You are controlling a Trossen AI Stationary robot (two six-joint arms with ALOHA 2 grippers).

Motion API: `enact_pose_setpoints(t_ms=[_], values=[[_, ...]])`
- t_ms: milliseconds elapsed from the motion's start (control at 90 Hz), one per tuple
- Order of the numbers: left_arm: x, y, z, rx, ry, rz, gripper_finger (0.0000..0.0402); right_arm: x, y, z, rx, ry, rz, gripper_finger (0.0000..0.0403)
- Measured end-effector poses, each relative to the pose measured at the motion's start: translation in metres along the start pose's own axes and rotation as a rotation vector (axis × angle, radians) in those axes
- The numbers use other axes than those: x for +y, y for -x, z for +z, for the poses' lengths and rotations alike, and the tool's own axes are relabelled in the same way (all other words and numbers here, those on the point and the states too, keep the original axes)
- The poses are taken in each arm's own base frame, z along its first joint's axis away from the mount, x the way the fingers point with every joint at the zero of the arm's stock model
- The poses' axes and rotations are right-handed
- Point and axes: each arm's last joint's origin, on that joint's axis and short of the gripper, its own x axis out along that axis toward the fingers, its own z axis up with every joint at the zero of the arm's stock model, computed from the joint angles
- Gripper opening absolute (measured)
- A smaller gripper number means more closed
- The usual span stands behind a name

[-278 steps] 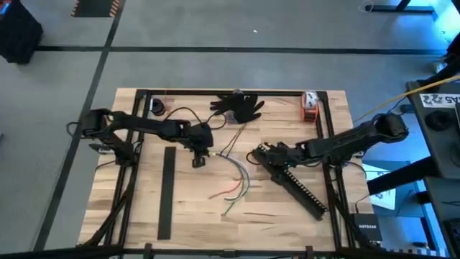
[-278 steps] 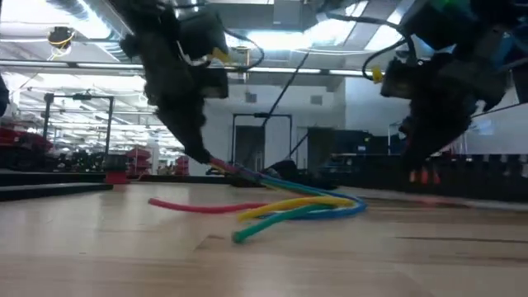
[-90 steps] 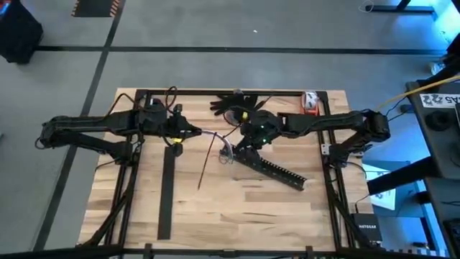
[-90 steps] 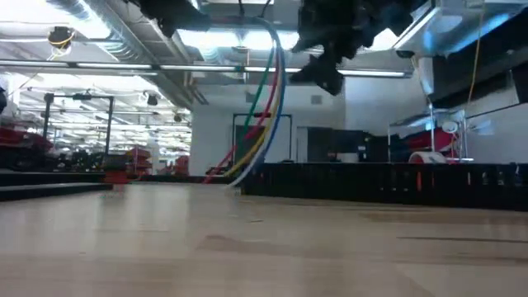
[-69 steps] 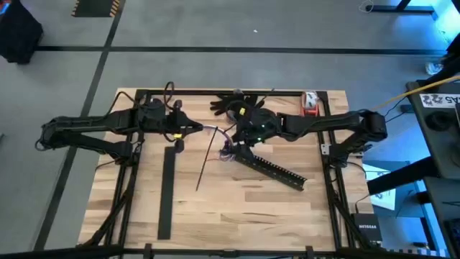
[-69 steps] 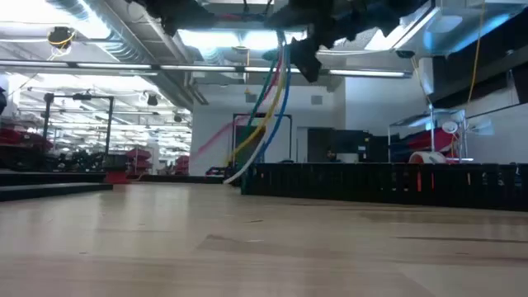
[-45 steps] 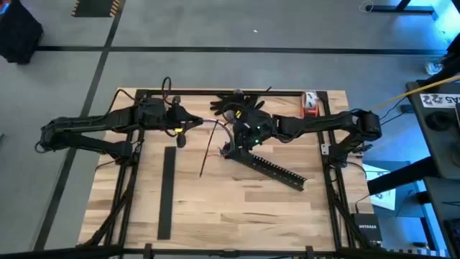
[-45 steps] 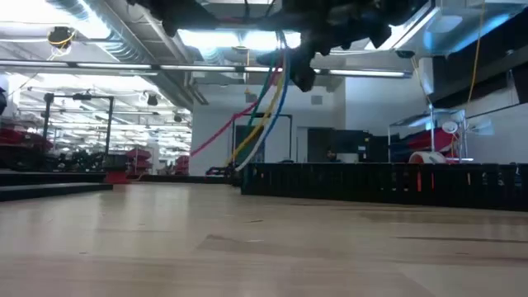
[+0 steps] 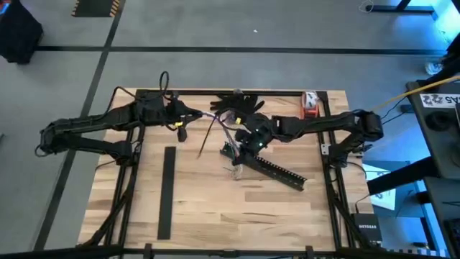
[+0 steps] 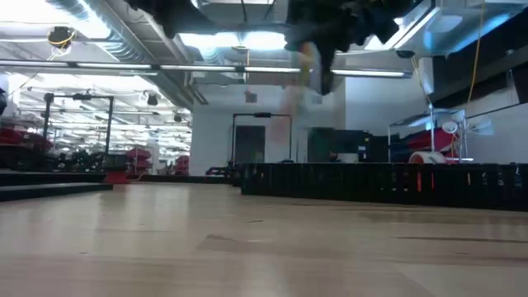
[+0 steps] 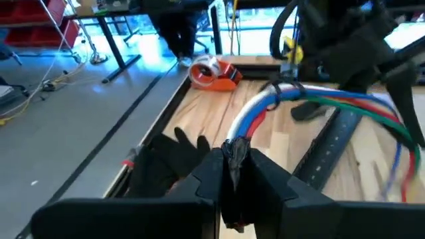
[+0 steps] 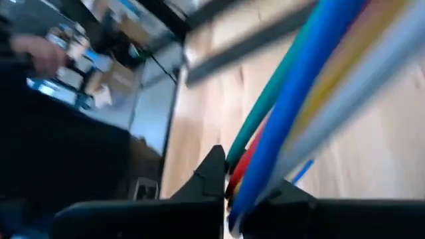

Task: Ziptie cables
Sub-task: Put the cable wires into the cable duct

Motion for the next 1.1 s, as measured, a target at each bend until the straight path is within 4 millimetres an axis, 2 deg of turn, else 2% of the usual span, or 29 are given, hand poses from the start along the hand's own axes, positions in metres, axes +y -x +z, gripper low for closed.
enact_pose_setpoints(t_ms=[211,300,422,600,878,989,1100], values=[[-0.004,-0.011,-0.010,0.076,-0.039,-0.069,0.0039,0.021,0.038,-0.012,0.162,-0.089,-0.186,0.0004],[-0.010,-0.025,-0.014,0.098,-0.042,-0.141,0.0040,0.025,0.048,-0.020,0.205,-0.124,-0.245,0.0003],[-0.023,-0.054,-0.022,0.131,-0.091,-0.190,0.0040,0.023,0.052,-0.037,0.323,-0.179,-0.392,0.0002],[-0.033,-0.097,-0.044,0.199,-0.143,-0.225,0.0038,0.021,0.044,-0.061,0.433,-0.192,-0.553,0.0002],[-0.053,-0.137,-0.075,0.264,-0.156,-0.377,0.0039,0.020,0.020,-0.099,0.520,-0.288,-0.589,0.0001],[-0.054,-0.149,-0.079,0.222,-0.135,-0.394,0.0039,0.023,0.018,-0.105,0.541,-0.365,-0.572,0.0001],[-0.052,-0.152,-0.078,0.206,-0.128,-0.386,0.0040,0.029,0.019,-0.101,0.531,-0.441,-0.566,0.0001]])
